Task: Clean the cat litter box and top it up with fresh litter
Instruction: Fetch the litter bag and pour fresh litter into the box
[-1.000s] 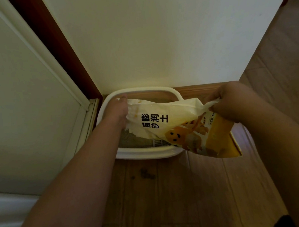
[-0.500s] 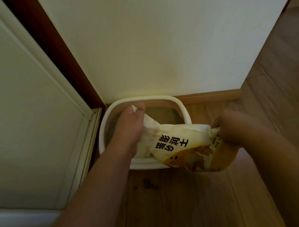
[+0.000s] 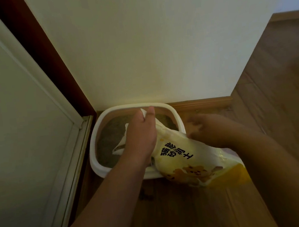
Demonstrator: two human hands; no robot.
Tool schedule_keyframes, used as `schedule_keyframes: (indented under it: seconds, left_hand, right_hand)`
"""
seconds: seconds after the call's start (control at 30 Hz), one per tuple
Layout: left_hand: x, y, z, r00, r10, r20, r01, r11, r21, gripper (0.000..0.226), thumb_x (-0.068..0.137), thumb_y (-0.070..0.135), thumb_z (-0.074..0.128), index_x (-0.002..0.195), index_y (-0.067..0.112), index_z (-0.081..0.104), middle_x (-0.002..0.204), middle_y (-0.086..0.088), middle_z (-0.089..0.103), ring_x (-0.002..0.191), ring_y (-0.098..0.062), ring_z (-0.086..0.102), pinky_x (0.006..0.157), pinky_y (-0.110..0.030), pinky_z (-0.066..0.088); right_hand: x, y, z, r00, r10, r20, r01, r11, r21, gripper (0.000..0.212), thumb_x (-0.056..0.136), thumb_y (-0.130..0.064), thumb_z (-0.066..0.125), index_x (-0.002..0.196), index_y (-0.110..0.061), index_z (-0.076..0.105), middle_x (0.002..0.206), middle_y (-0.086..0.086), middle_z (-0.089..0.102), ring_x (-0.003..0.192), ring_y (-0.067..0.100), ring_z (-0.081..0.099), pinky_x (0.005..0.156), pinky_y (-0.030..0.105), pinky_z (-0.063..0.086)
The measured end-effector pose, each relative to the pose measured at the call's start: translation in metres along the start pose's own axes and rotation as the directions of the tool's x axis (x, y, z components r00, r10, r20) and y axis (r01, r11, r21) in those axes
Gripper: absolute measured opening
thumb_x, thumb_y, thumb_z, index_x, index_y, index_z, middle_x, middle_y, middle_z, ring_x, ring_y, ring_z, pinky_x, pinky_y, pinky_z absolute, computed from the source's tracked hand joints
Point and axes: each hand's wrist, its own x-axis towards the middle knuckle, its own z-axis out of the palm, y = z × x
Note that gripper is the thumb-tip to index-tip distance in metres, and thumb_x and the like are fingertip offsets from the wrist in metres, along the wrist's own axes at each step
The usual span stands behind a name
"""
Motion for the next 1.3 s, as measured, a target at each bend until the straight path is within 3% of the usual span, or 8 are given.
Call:
schedule_keyframes:
  seconds: [0.1, 0.27, 0.43, 0.67, 0.83, 0.9, 1.17, 1.3]
  left_hand:
    - [0.003, 0.003, -0.001, 1.0, -0.014, 0.02, 0.015, 1.0, -0.014, 0.029, 0.103, 0.05, 0.045, 0.093, 0.028, 0.06, 0.093, 0.003, 0.068, 0.091, -0.018, 0.066, 0.083, -0.04, 0.053]
    - [-0.001, 0.006, -0.006, 0.994, -0.017, 0.108, 0.015, 1.0, 0.013, 0.026, 0.105, 0.048, 0.044, 0.087, 0.033, 0.056, 0.091, 0.007, 0.063, 0.088, -0.01, 0.059, 0.08, -0.033, 0.048]
    - [-0.005, 0.006, -0.014, 0.971, 0.067, 0.23, -0.111, 0.976, 0.186, 0.037, 0.102, 0.049, 0.048, 0.104, 0.013, 0.054, 0.105, -0.018, 0.063, 0.087, -0.025, 0.061, 0.079, -0.043, 0.049]
    - [0.013, -0.009, -0.047, 0.933, -0.001, 0.36, -0.118, 0.944, 0.309, 0.053, 0.081, 0.055, 0.076, 0.126, 0.037, 0.055, 0.116, 0.016, 0.065, 0.103, -0.005, 0.065, 0.084, -0.037, 0.06]
    - [0.034, -0.044, -0.071, 0.874, -0.137, 0.466, -0.333, 0.529, 0.781, 0.043, 0.093, 0.041, 0.069, 0.131, 0.024, 0.058, 0.127, 0.003, 0.06, 0.107, -0.014, 0.056, 0.09, -0.034, 0.05]
    - [0.04, -0.059, -0.076, 0.87, -0.219, 0.442, -0.303, 0.47, 0.829, 0.035, 0.101, 0.035, 0.057, 0.132, 0.019, 0.058, 0.127, -0.005, 0.061, 0.108, -0.02, 0.058, 0.092, -0.038, 0.051]
    - [0.045, -0.075, -0.07, 0.909, -0.079, 0.41, -0.303, 0.551, 0.778, 0.025, 0.107, 0.031, 0.043, 0.091, 0.021, 0.058, 0.081, 0.002, 0.054, 0.077, -0.015, 0.053, 0.061, -0.03, 0.036]
    - [0.044, -0.071, -0.07, 0.923, 0.001, 0.385, -0.323, 0.545, 0.773, 0.023, 0.107, 0.031, 0.044, 0.088, 0.024, 0.055, 0.078, 0.005, 0.052, 0.074, -0.013, 0.051, 0.065, -0.031, 0.037]
  right_hand:
    - [-0.017, -0.033, -0.001, 0.982, -0.177, -0.06, 0.185, 0.967, 0.178, 0.051, 0.094, -0.05, 0.059, 0.143, -0.037, 0.05, 0.136, -0.01, 0.059, 0.118, 0.01, 0.059, 0.097, 0.033, 0.053]
    - [-0.016, -0.055, 0.015, 0.93, -0.267, -0.254, 0.306, 0.943, 0.131, 0.045, 0.094, -0.044, 0.064, 0.136, -0.029, 0.056, 0.119, -0.013, 0.064, 0.104, 0.004, 0.059, 0.081, 0.02, 0.047]
    - [-0.005, -0.054, 0.021, 0.89, -0.226, -0.395, 0.274, 0.96, 0.067, 0.018, 0.1, -0.031, 0.057, 0.085, -0.021, 0.061, 0.069, -0.008, 0.057, 0.059, 0.005, 0.05, 0.049, 0.022, 0.033]
    - [-0.003, -0.048, 0.022, 0.895, -0.153, -0.419, 0.217, 0.97, 0.109, 0.018, 0.1, -0.029, 0.053, 0.087, -0.019, 0.062, 0.075, -0.006, 0.059, 0.067, 0.008, 0.053, 0.055, 0.027, 0.042]
    - [0.0, -0.036, 0.02, 0.889, -0.039, -0.456, 0.164, 0.957, 0.238, 0.015, 0.104, -0.028, 0.047, 0.095, -0.022, 0.057, 0.077, -0.009, 0.056, 0.069, 0.005, 0.05, 0.052, 0.025, 0.033]
    - [-0.001, -0.033, 0.02, 0.891, 0.002, -0.454, 0.16, 0.934, 0.319, 0.016, 0.105, -0.027, 0.044, 0.096, -0.021, 0.056, 0.079, -0.006, 0.057, 0.07, 0.012, 0.053, 0.053, 0.028, 0.034]
    - [-0.01, -0.031, 0.018, 0.876, 0.095, -0.473, 0.159, 0.869, 0.468, 0.023, 0.105, -0.025, 0.039, 0.086, -0.017, 0.05, 0.078, 0.005, 0.057, 0.063, 0.019, 0.05, 0.048, 0.027, 0.033]
    - [-0.013, -0.026, 0.013, 0.871, 0.128, -0.475, 0.14, 0.861, 0.489, 0.02, 0.105, -0.025, 0.038, 0.092, -0.019, 0.052, 0.078, 0.003, 0.056, 0.059, 0.017, 0.051, 0.04, 0.024, 0.032]
